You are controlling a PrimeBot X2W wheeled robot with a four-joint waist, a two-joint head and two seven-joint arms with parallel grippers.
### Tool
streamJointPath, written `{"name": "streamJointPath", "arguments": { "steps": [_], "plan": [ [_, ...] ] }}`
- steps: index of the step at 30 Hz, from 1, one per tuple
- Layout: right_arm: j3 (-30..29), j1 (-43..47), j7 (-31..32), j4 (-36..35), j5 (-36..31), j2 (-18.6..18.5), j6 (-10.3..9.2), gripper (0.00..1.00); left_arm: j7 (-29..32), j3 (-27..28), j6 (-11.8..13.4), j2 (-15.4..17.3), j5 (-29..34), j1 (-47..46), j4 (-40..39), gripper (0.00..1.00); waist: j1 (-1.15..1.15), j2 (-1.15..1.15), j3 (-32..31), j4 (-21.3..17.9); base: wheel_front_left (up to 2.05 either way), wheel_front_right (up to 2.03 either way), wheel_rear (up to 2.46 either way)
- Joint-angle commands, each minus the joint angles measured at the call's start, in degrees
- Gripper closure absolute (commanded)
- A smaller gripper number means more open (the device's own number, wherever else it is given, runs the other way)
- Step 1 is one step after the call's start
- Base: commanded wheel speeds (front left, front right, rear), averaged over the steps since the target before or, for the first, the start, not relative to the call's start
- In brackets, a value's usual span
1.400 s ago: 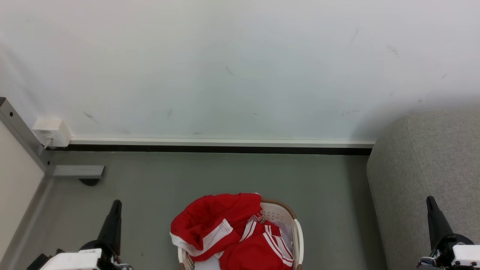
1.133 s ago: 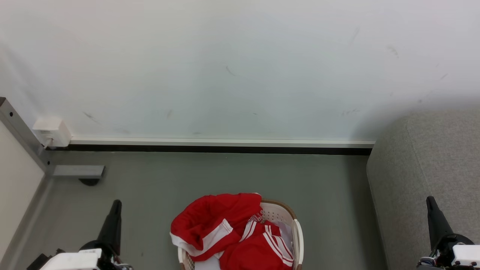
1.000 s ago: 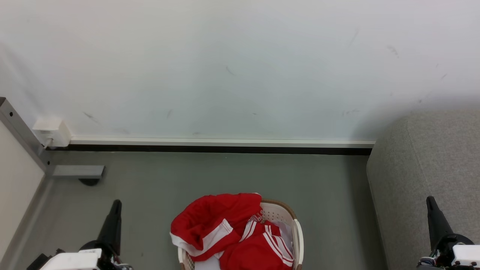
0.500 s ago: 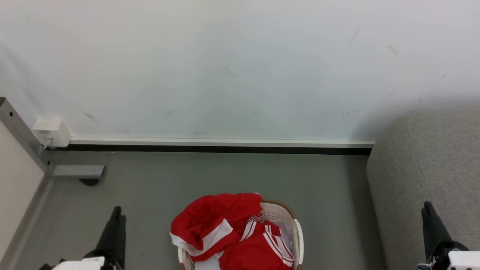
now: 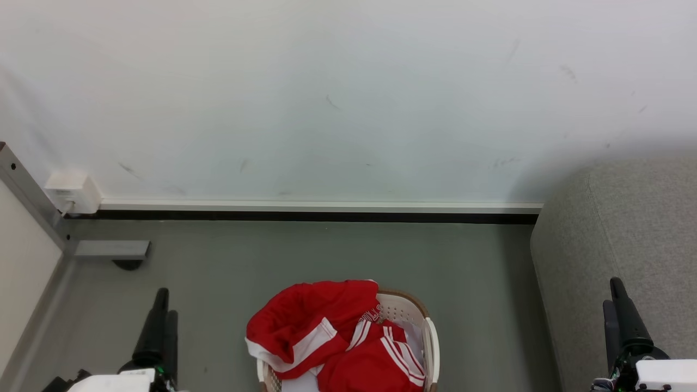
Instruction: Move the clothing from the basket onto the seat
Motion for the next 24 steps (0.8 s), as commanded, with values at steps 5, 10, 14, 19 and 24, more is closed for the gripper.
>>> {"name": "streamJointPath", "arguments": {
  "steps": [5,10,14,19,24],
  "plan": [
    [0.9,-1.4,-1.5,-2.5,-4.0,-1.3,-0.02,0.0,-1.4,0.3,-0.2,0.3,5.0,-0.9,-2.6,0.0,0.0,0.0,0.0,-0.2,0.0,0.0,0.0],
    [1.9,-1.5,-2.7,-3.2,-8.5,-1.7,-0.02,0.0,-2.6,0.0,-0.3,0.3,10.6,-0.9,-3.8,0.0,0.0,0.0,0.0,-0.3,0.0,0.0,0.0],
    [2.2,-1.7,-3.6,-4.0,-12.8,-1.9,-0.03,0.0,-3.5,-0.2,-0.3,0.3,14.9,-0.8,-4.8,0.0,0.0,0.0,0.1,-0.3,0.0,0.0,0.0],
    [3.0,-1.8,-4.7,-4.9,-18.3,-1.9,-0.03,0.0,-4.7,-0.6,-0.3,0.3,20.5,-0.5,-5.8,0.0,0.0,0.0,0.1,-0.4,0.0,0.0,0.0],
    [3.7,-1.8,-5.8,-5.8,-24.7,-2.3,-0.04,0.0,-5.7,-0.6,-0.3,0.4,27.1,-0.3,-6.5,0.0,0.0,0.0,0.1,-0.4,0.0,0.0,0.0]
  ]
}}
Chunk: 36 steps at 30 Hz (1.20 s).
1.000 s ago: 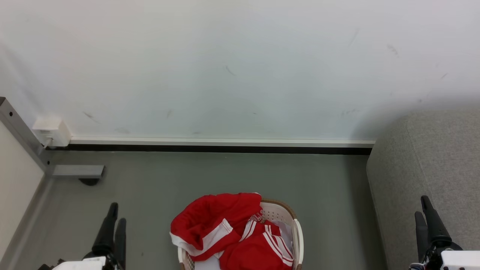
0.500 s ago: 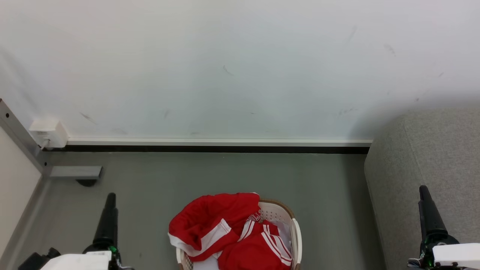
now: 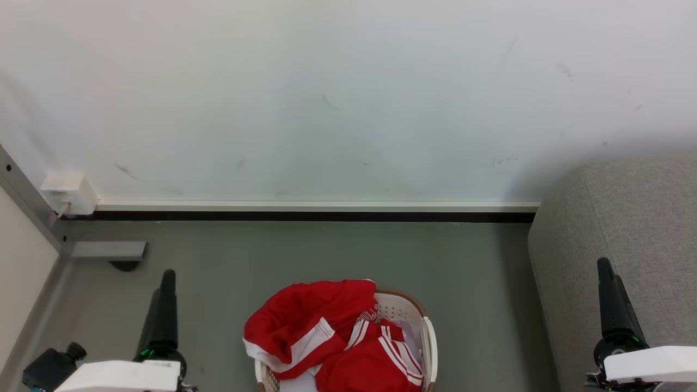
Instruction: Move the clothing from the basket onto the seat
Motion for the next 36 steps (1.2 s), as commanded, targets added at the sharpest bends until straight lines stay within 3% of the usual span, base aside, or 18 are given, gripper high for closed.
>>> {"name": "streamJointPath", "arguments": {
  "steps": [1,17,36],
  "plan": [
    [0.2,-1.4,-0.6,-1.3,-2.6,-0.8,-0.04,0.0,-0.7,0.0,-0.3,0.3,2.3,-0.2,-1.0,0.0,0.0,0.0,0.0,0.0,0.0,0.0,0.0],
    [3.0,-1.3,-3.6,-0.8,-22.7,-1.8,-0.05,0.0,-3.7,-2.3,1.6,0.7,25.0,-0.5,-0.3,0.0,0.0,0.0,0.0,-0.2,0.0,0.0,0.0],
    [3.9,-1.7,-6.6,-1.0,-36.2,-1.8,-0.07,0.0,-6.7,-5.8,5.5,2.8,37.6,-0.6,-0.2,0.0,0.0,0.0,0.2,0.1,0.0,0.0,0.0]
  ]
}}
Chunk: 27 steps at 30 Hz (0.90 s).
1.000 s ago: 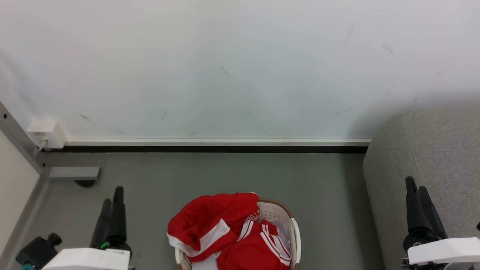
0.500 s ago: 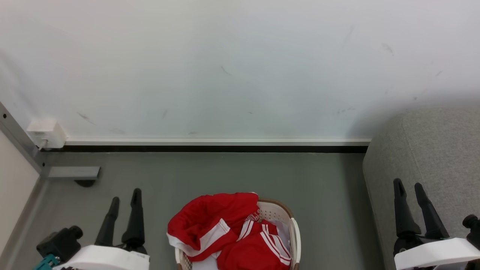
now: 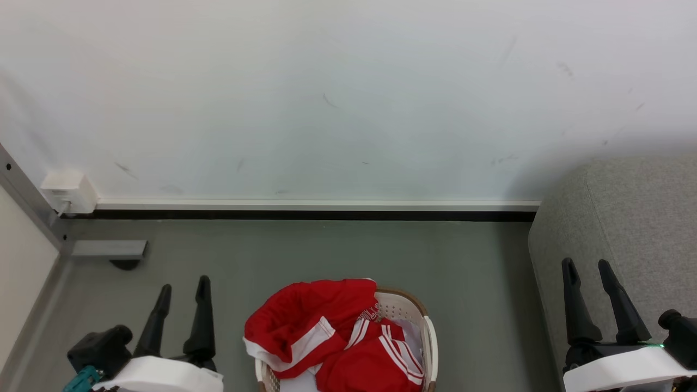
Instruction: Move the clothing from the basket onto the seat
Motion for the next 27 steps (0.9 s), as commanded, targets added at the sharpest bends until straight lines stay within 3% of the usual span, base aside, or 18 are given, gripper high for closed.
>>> {"name": "streamJointPath", "arguments": {
  "steps": [1,27],
  "plan": [
    [0.2,-1.4,-0.6,-0.6,-1.6,-0.4,-0.07,0.0,-0.6,-0.2,0.2,0.7,1.9,-0.6,-0.7,0.0,0.0,0.0,0.0,0.0,0.0,0.0,0.0],
    [1.8,-1.8,-3.9,-0.4,-12.8,-1.1,-0.1,0.0,-4.0,-2.0,1.0,1.4,14.4,-0.4,-1.3,0.0,0.0,0.0,0.4,-0.4,0.0,0.0,0.0]
  ]
}}
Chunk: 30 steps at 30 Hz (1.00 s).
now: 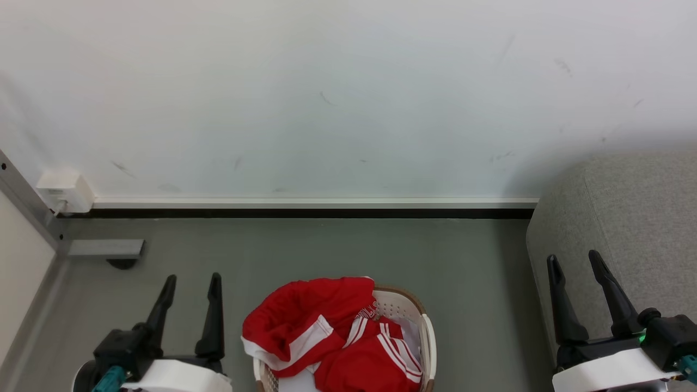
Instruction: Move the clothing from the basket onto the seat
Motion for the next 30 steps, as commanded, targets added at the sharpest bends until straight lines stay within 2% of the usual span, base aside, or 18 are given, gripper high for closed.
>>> {"name": "streamJointPath", "arguments": {
  "steps": [1,24,30],
  "plan": [
    [0.3,-0.9,-0.5,-0.4,-1.7,-0.7,-0.1,0.0,-0.7,-0.1,-0.2,0.4,1.6,-0.4,-0.5,0.0,0.0,0.0,0.0,0.0,0.0,0.0,0.0],
    [0.8,-1.2,-2.9,-0.6,-8.3,-0.7,-0.12,0.0,-3.0,0.3,-0.5,-0.1,10.8,-0.3,-1.4,0.0,0.0,0.0,0.0,-0.2,0.0,0.0,0.0],
    [0.8,-1.1,-2.8,-0.5,-7.3,-0.4,-0.12,0.0,-2.9,0.8,-0.9,-0.3,10.3,-0.4,-1.2,0.0,0.0,0.0,0.1,-0.3,0.0,0.0,0.0]
  ]
}}
